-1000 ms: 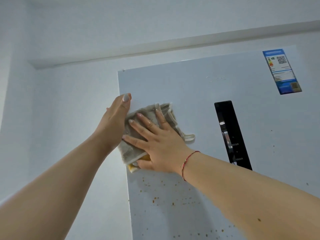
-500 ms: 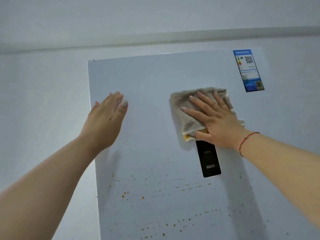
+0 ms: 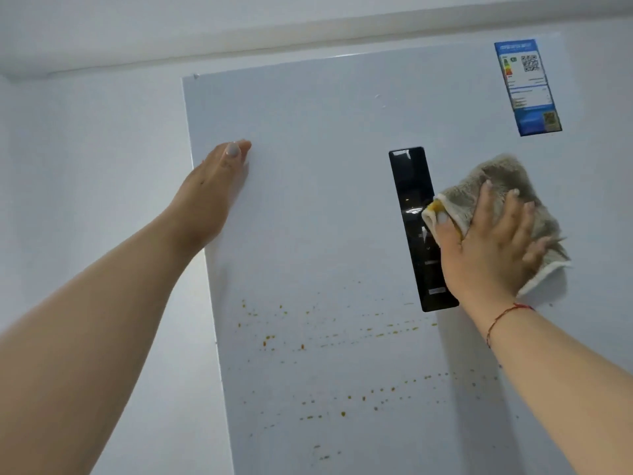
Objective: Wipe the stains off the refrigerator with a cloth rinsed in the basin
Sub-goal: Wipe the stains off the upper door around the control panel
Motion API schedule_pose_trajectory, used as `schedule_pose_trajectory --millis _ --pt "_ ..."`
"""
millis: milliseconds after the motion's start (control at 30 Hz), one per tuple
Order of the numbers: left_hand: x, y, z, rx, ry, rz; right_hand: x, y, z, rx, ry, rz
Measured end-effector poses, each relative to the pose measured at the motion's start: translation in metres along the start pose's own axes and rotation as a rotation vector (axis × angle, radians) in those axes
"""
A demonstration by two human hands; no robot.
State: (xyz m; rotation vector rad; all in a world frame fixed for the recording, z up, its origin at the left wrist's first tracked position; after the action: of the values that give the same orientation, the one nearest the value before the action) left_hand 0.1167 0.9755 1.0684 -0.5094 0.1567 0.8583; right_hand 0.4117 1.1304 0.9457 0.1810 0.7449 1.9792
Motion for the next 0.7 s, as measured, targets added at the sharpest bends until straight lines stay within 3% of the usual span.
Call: schedule_pose_trajectory --millis 300,467,700 --pt "-0.002 -0.007 -0.006 0.009 0.06 -0.038 0.016 0.151 -0.096 -0.606 0.029 -0.092" --pt "-0.006 -0.006 -0.006 -0.03 0.036 -0.212 0.015 0.199 -0.121 -0.81 0.043 -0.009" --pt "-0.015 -0.006 -0.001 0.009 0.04 -0.122 0.019 0.235 -0.131 -1.04 0.074 -0.027"
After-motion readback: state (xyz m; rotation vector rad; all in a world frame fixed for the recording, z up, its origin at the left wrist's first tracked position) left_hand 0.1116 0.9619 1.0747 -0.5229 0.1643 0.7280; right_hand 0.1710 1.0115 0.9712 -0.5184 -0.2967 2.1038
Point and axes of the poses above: each hand's wrist, its own z-axis towards the middle knuckle, its own x-axis out of the palm, y = z × x, the point moved 5 cm from there along z, towards the middle knuckle, and after that the axes turned 2 degrees about -z, right-handed, at the moved point
